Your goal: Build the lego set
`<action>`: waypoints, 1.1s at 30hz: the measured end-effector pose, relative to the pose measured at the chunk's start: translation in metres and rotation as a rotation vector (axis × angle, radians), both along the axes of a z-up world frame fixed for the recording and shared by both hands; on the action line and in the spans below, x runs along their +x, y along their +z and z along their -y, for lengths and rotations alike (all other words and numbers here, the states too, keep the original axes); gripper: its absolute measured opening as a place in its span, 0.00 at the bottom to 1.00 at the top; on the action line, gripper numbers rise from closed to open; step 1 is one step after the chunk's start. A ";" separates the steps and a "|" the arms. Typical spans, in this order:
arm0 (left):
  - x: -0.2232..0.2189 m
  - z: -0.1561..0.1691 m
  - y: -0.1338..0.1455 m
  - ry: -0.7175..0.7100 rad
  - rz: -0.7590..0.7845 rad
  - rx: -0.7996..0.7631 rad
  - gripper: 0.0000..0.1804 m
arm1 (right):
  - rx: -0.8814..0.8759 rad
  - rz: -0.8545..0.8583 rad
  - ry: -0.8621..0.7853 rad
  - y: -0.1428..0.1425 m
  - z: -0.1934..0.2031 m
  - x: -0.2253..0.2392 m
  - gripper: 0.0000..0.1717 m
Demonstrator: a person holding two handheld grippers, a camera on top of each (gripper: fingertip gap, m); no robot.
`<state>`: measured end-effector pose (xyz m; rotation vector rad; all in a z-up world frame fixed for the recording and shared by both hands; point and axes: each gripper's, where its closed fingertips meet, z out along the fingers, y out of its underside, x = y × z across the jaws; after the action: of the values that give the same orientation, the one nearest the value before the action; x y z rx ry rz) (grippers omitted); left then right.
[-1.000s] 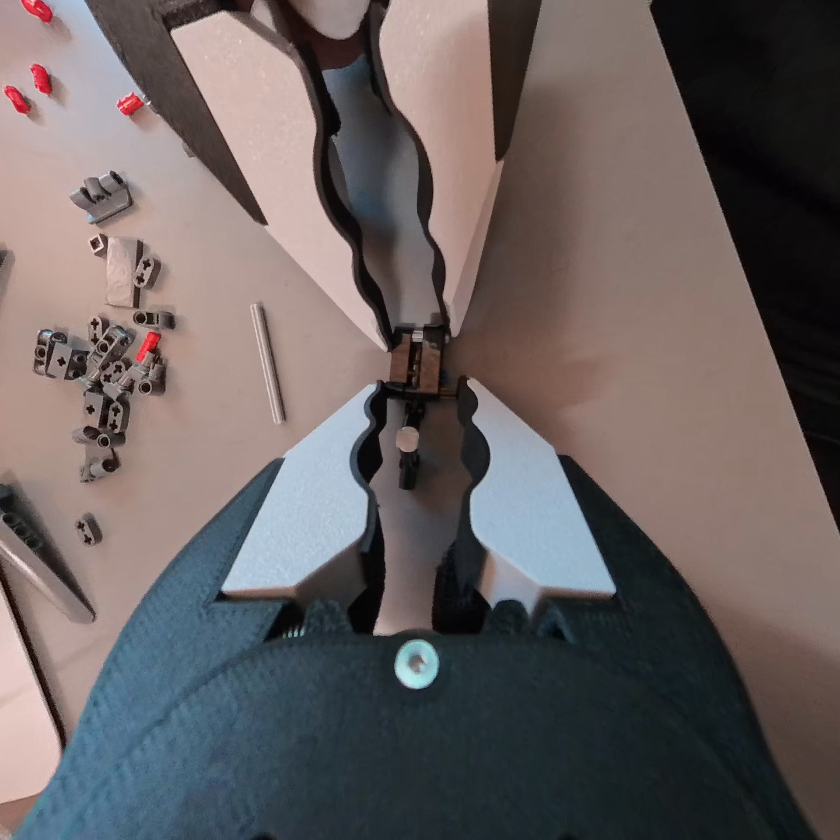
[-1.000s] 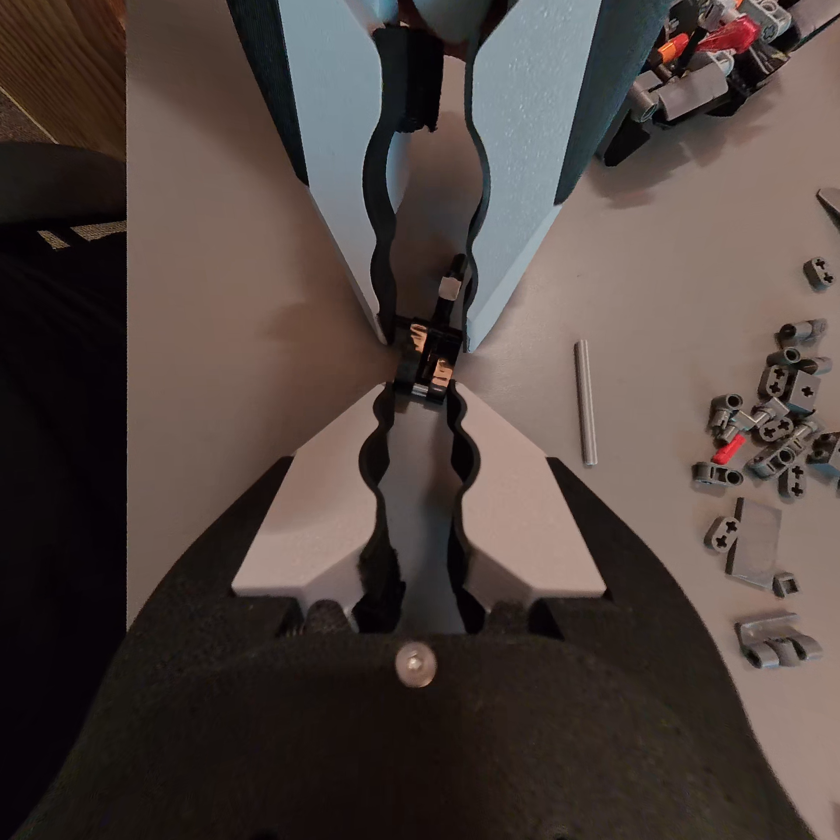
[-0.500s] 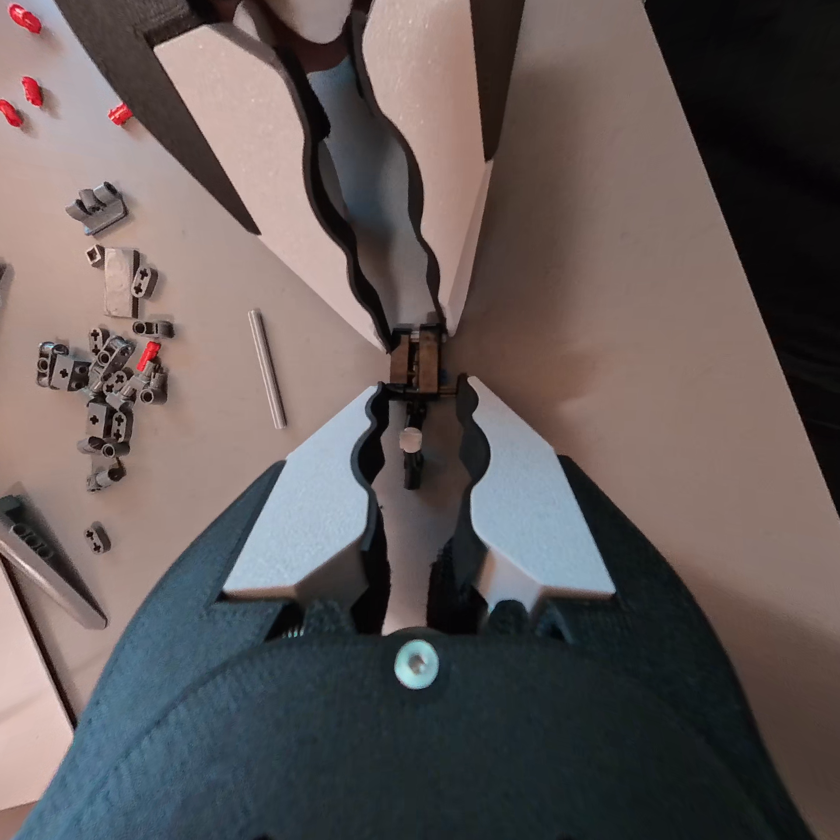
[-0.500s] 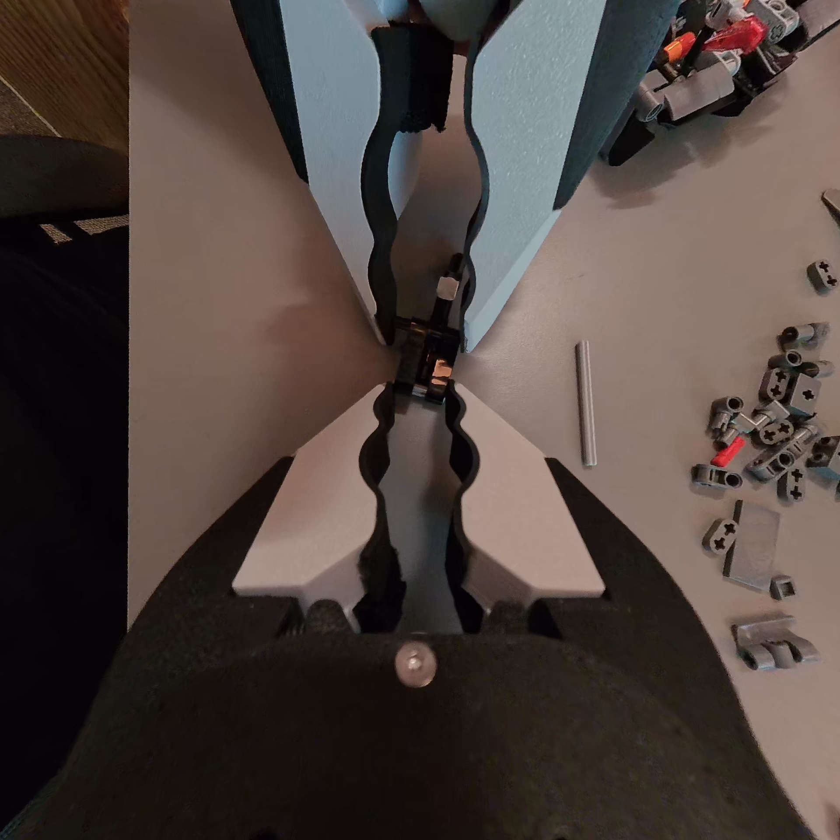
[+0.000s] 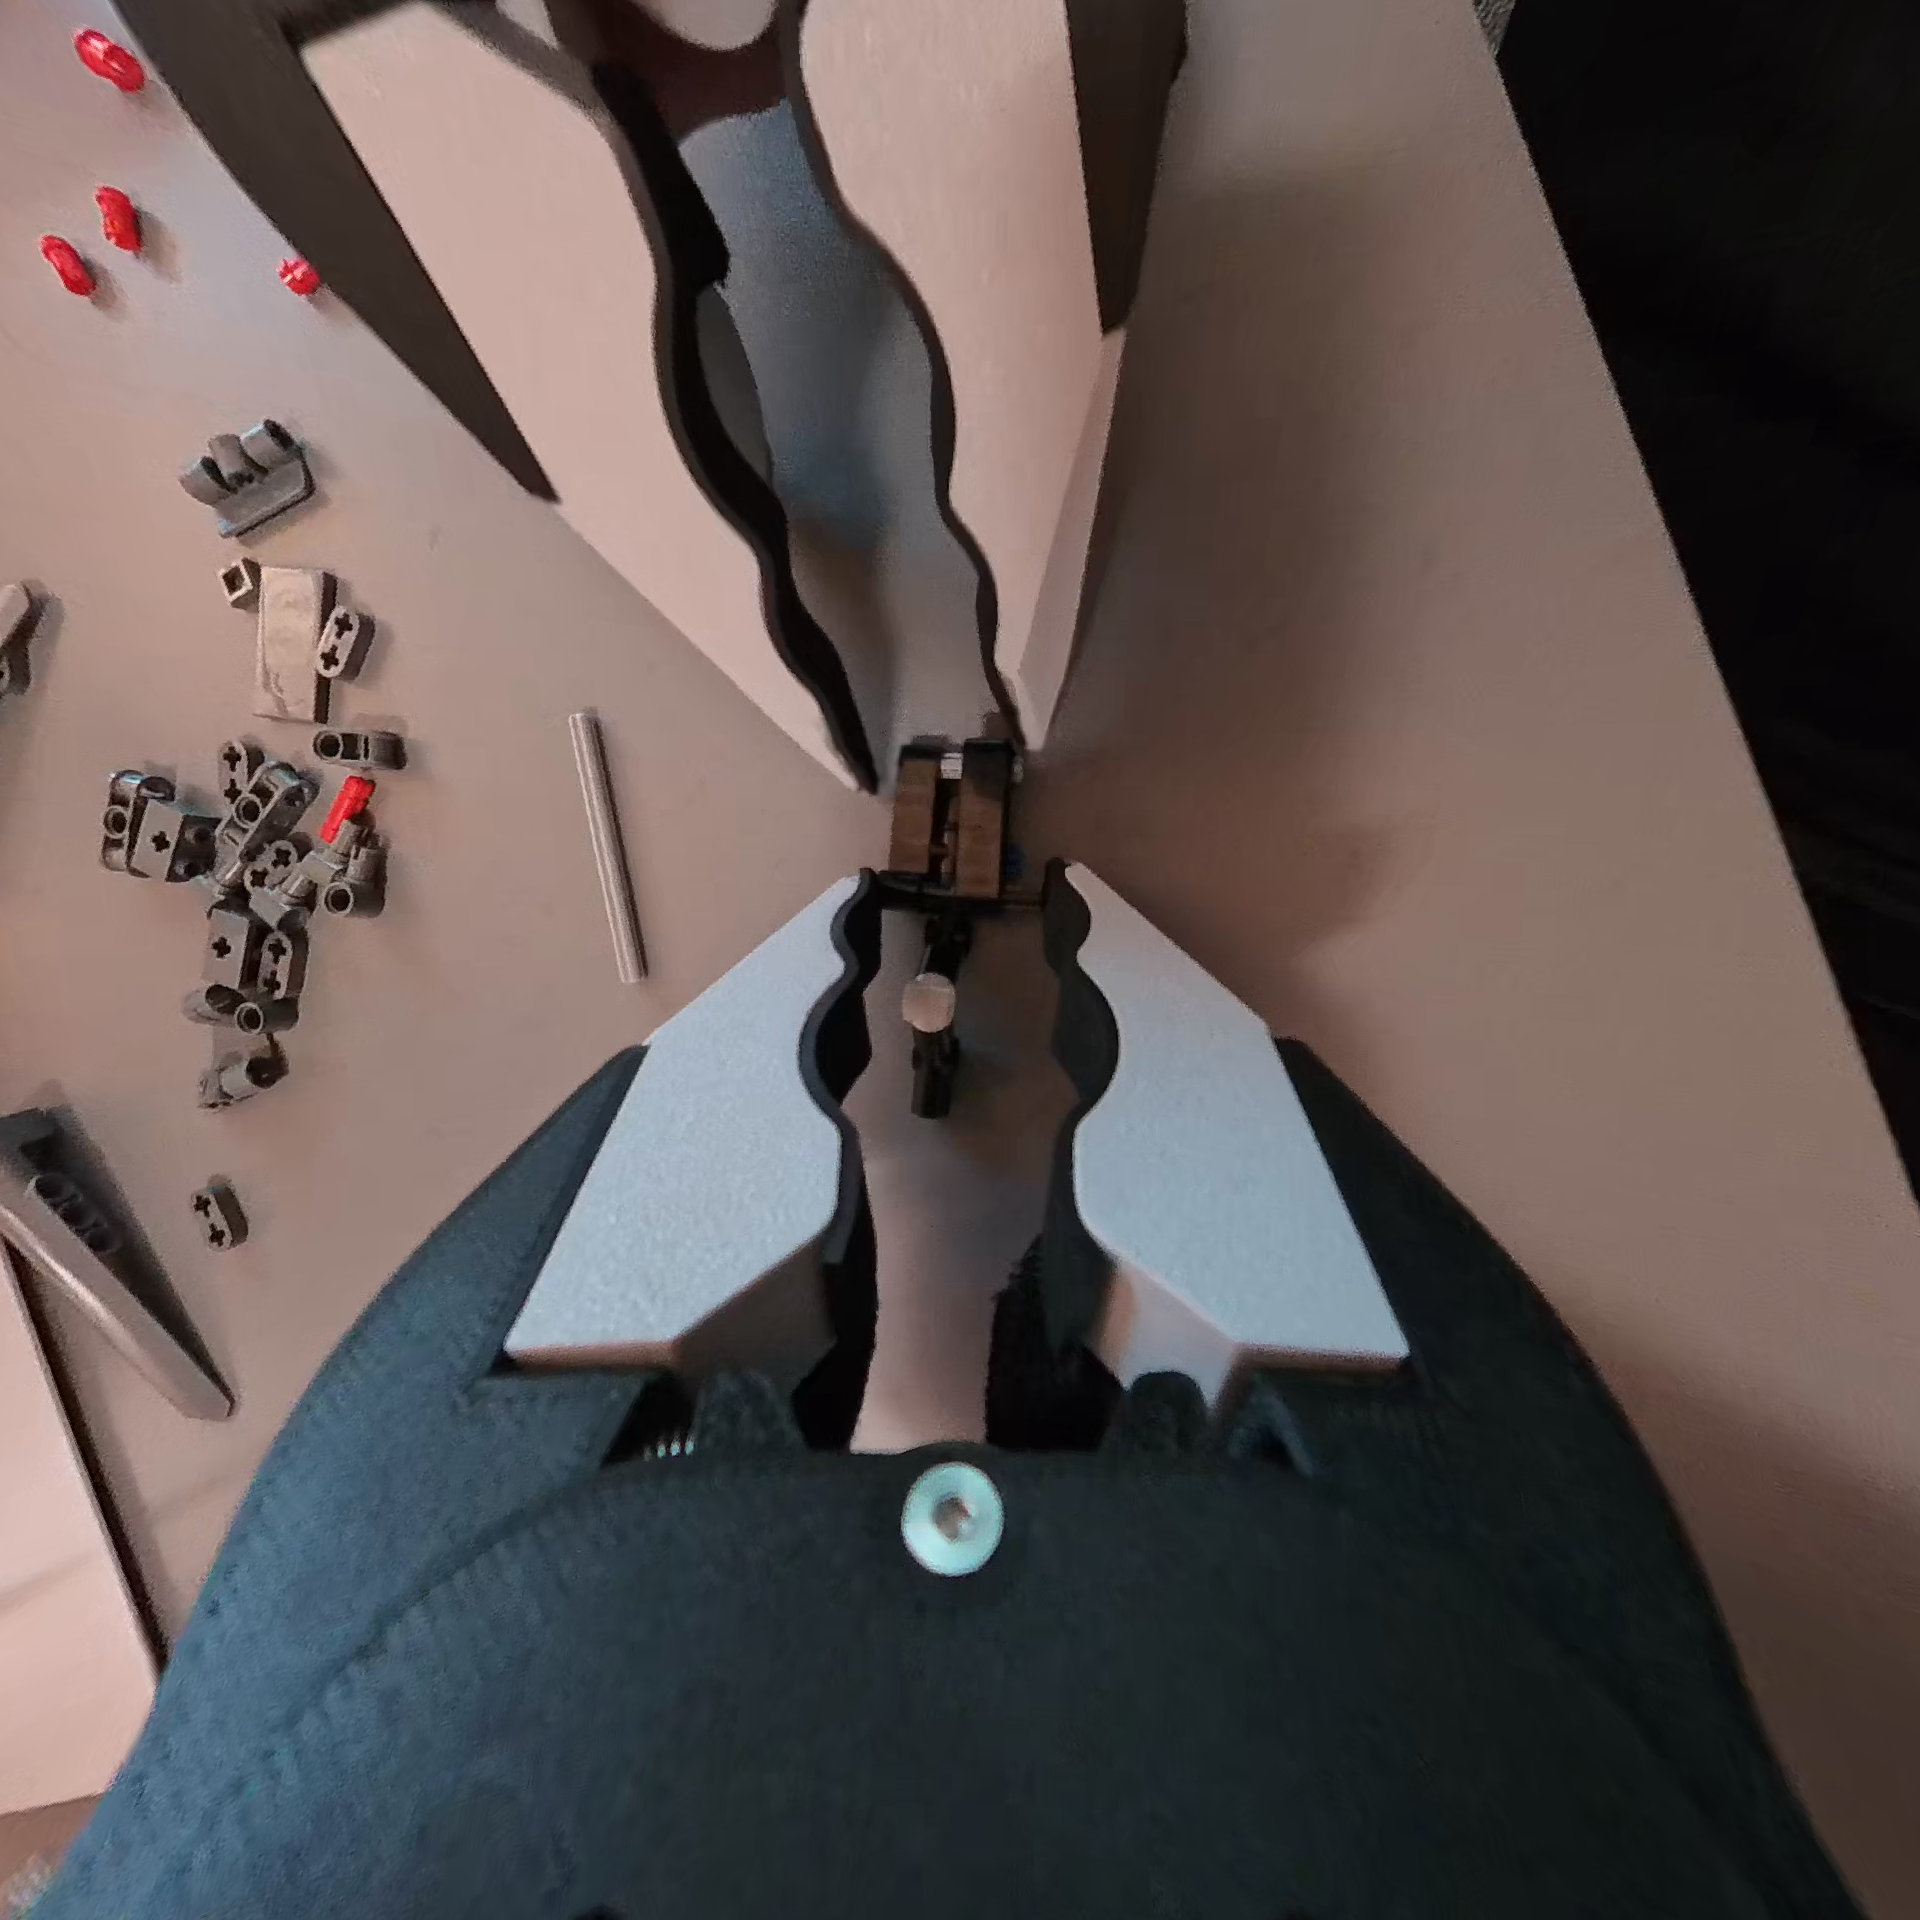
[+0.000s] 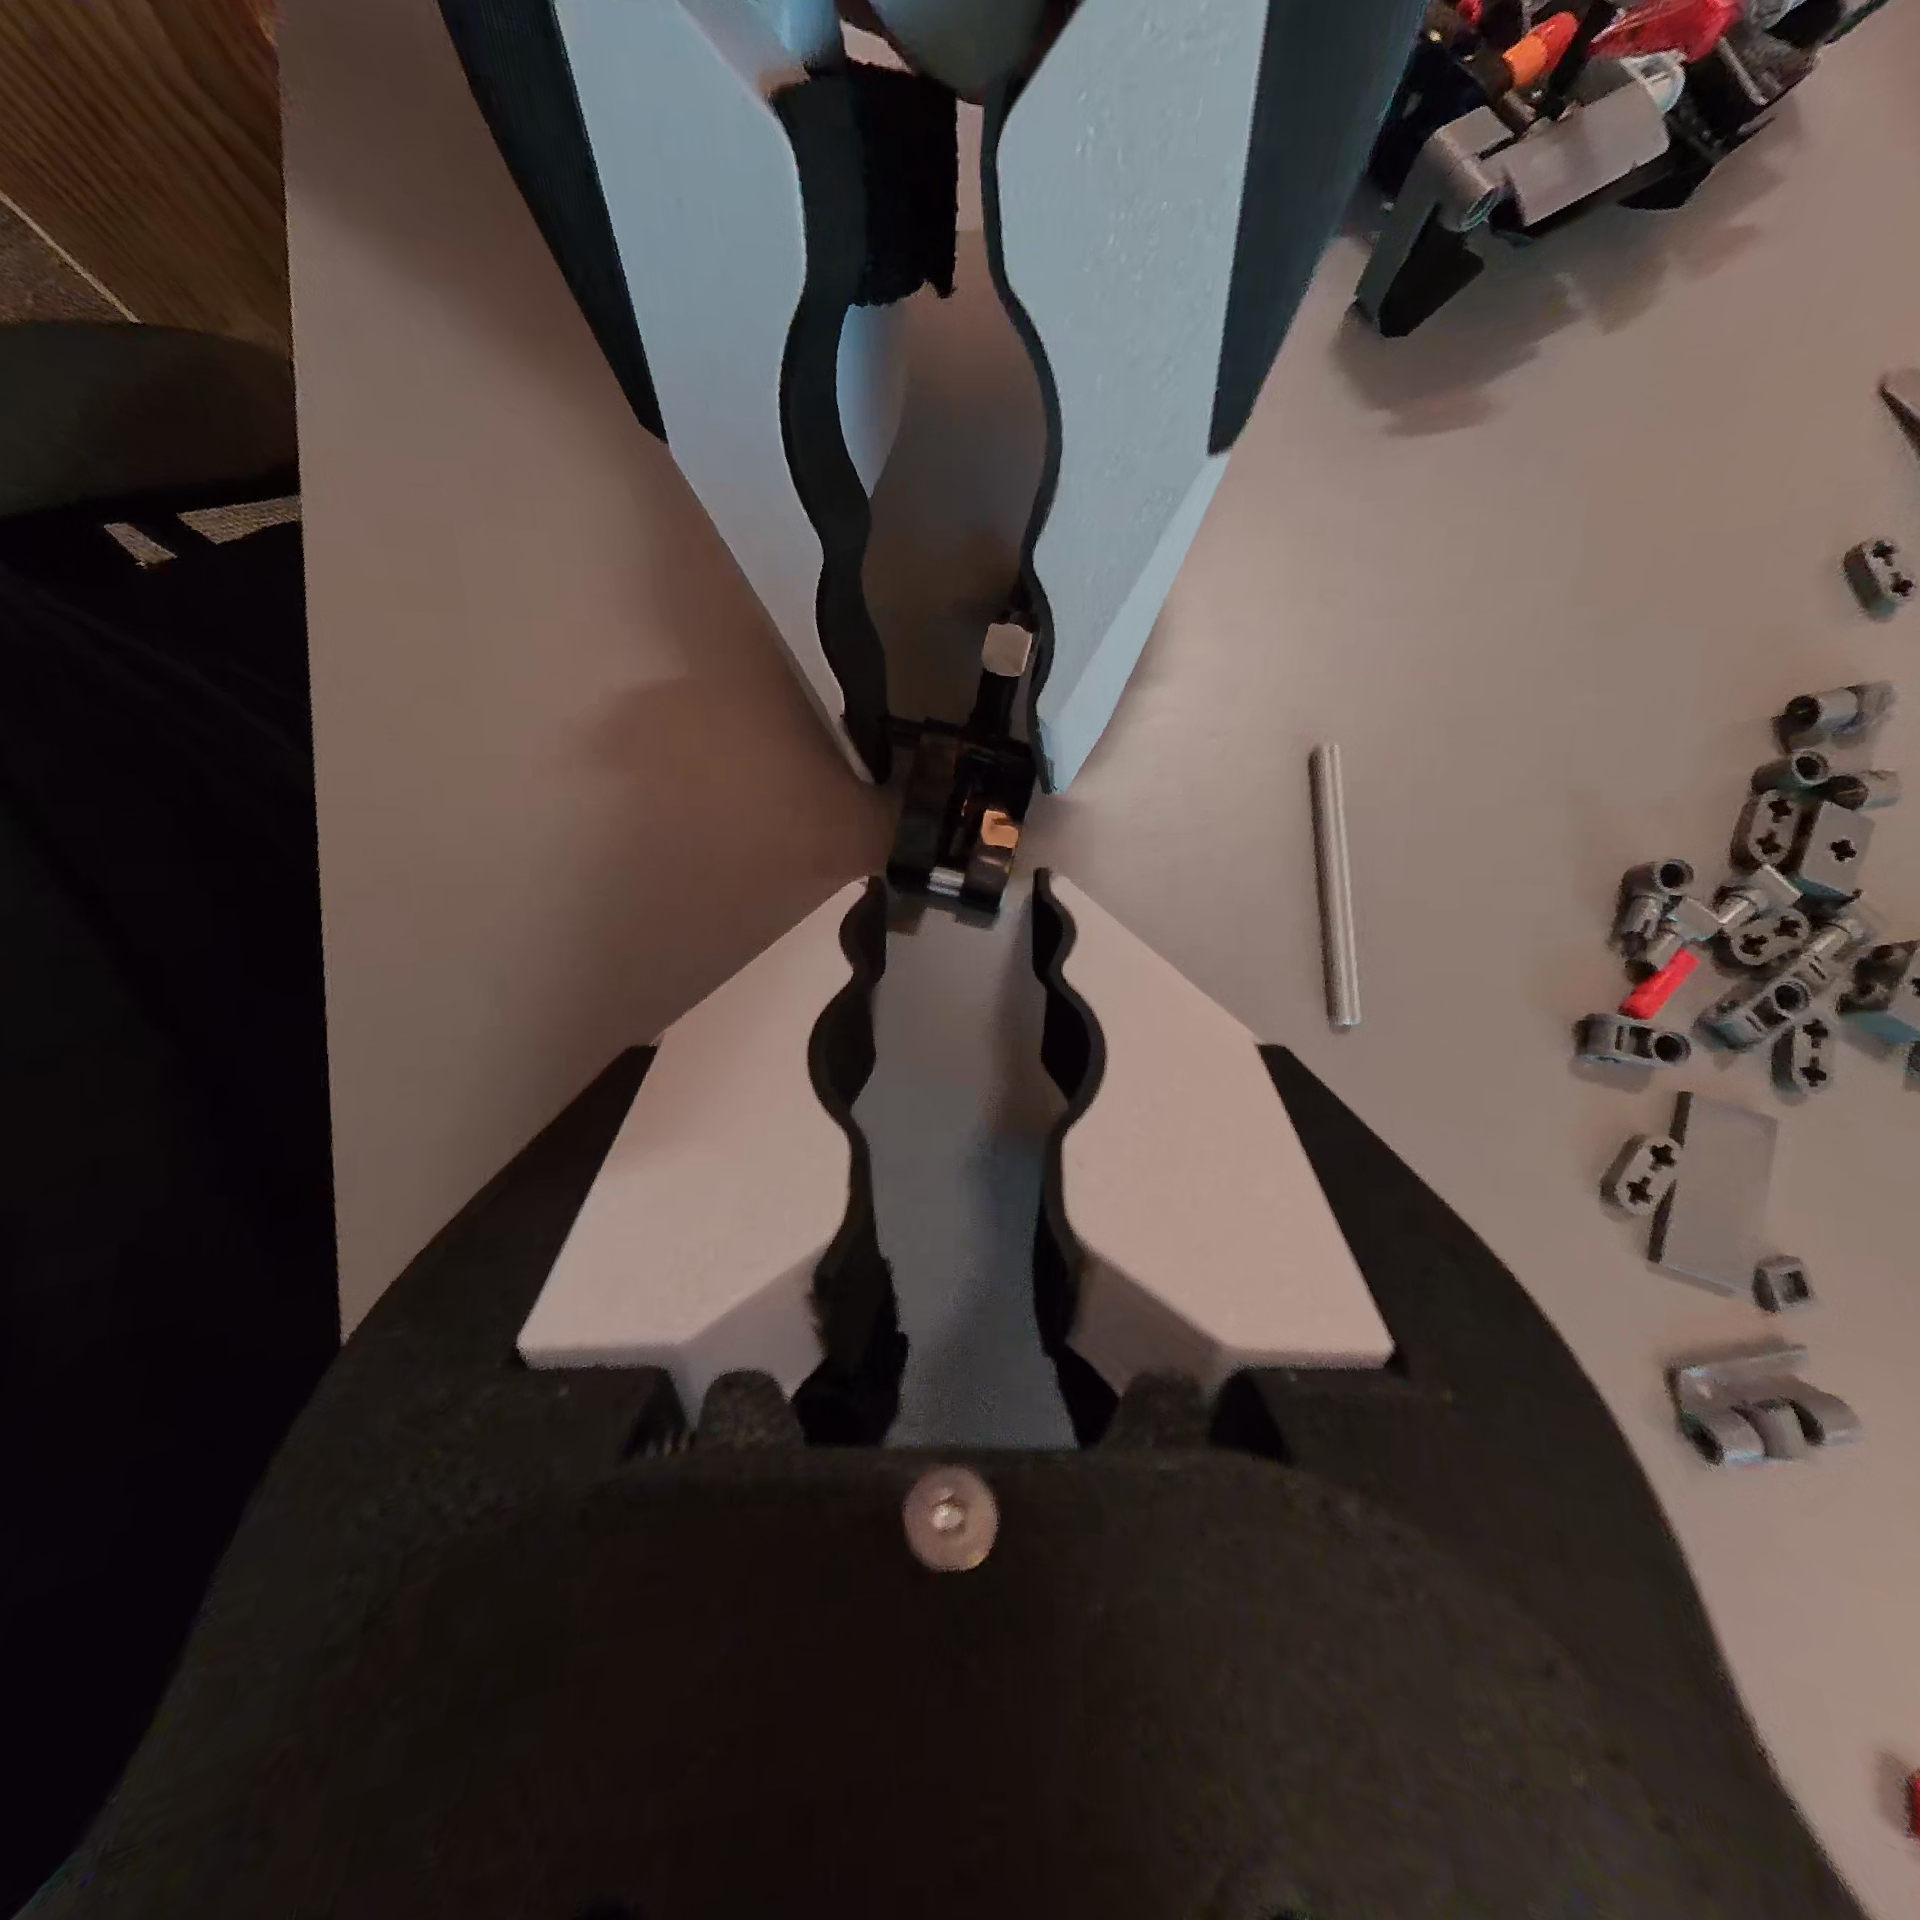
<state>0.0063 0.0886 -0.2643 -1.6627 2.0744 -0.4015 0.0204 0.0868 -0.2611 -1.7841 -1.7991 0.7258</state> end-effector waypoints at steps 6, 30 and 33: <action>0.000 0.000 0.000 0.000 -0.006 -0.001 0.17 | -0.033 -0.009 -0.041 0.006 -0.003 -0.009 0.16; 0.003 0.000 0.001 0.031 0.049 0.003 0.16 | -0.059 -0.016 -0.045 0.002 -0.001 -0.015 0.11; 0.003 0.000 0.001 0.045 0.061 -0.011 0.16 | -0.068 -0.022 -0.040 0.002 -0.001 -0.015 0.11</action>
<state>0.0093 0.0881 -0.2632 -1.6790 1.9911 -0.4445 0.0056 0.0881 -0.2595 -1.8433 -1.7383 0.7964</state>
